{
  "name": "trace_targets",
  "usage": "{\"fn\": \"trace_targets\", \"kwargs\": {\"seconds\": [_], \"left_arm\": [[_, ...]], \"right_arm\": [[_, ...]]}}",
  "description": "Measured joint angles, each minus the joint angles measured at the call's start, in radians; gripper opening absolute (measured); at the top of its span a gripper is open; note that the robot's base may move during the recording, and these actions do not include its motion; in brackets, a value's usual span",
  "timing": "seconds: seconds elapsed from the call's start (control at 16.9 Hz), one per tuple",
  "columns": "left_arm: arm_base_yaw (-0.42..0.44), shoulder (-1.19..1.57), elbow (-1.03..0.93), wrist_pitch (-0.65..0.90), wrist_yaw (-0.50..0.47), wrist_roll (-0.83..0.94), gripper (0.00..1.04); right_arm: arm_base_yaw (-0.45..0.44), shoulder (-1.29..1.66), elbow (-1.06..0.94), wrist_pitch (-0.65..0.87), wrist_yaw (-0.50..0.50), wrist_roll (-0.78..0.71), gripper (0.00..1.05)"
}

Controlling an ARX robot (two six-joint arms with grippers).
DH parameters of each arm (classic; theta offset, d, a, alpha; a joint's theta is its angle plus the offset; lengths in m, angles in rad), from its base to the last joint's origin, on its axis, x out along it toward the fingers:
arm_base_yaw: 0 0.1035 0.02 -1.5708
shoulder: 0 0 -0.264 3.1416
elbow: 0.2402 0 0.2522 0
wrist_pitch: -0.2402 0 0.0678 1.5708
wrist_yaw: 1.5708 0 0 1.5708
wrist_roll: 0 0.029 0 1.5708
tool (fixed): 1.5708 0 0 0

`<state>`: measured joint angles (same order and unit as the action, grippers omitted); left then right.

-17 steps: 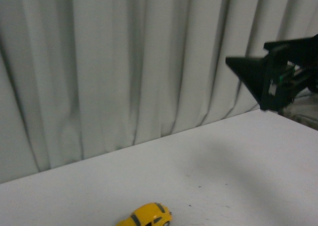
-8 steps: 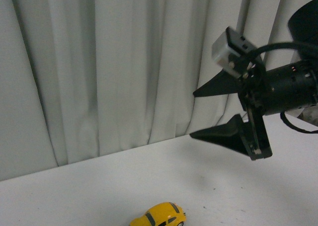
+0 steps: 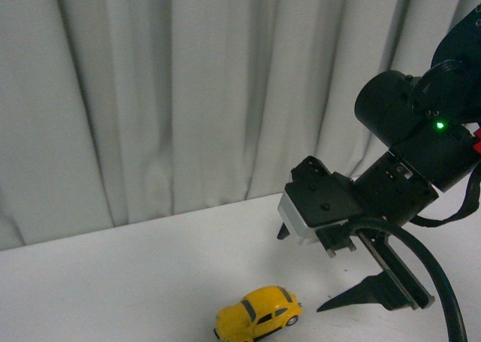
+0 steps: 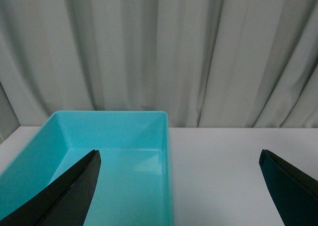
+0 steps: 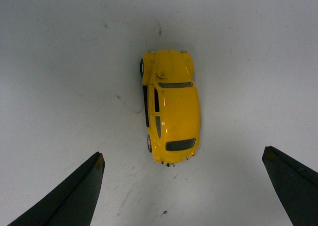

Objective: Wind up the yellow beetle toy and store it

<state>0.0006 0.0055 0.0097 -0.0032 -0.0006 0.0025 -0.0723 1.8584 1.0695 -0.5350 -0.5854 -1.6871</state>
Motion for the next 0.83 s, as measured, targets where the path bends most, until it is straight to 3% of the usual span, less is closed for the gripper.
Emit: {"fn": "trace_targets", "kwargs": {"seconds": [0.24,0.83], "left_arm": [[0.0,0.0,0.0,0.0,0.0,0.0,0.98],[0.0,0.0,0.0,0.0,0.0,0.0,0.98]], "right_arm": [[0.069,0.134,0.124,-0.039,0.067,-0.04,0.98],[0.167,0.28,0.144,0.004,0.15,-0.043,0.98]]}}
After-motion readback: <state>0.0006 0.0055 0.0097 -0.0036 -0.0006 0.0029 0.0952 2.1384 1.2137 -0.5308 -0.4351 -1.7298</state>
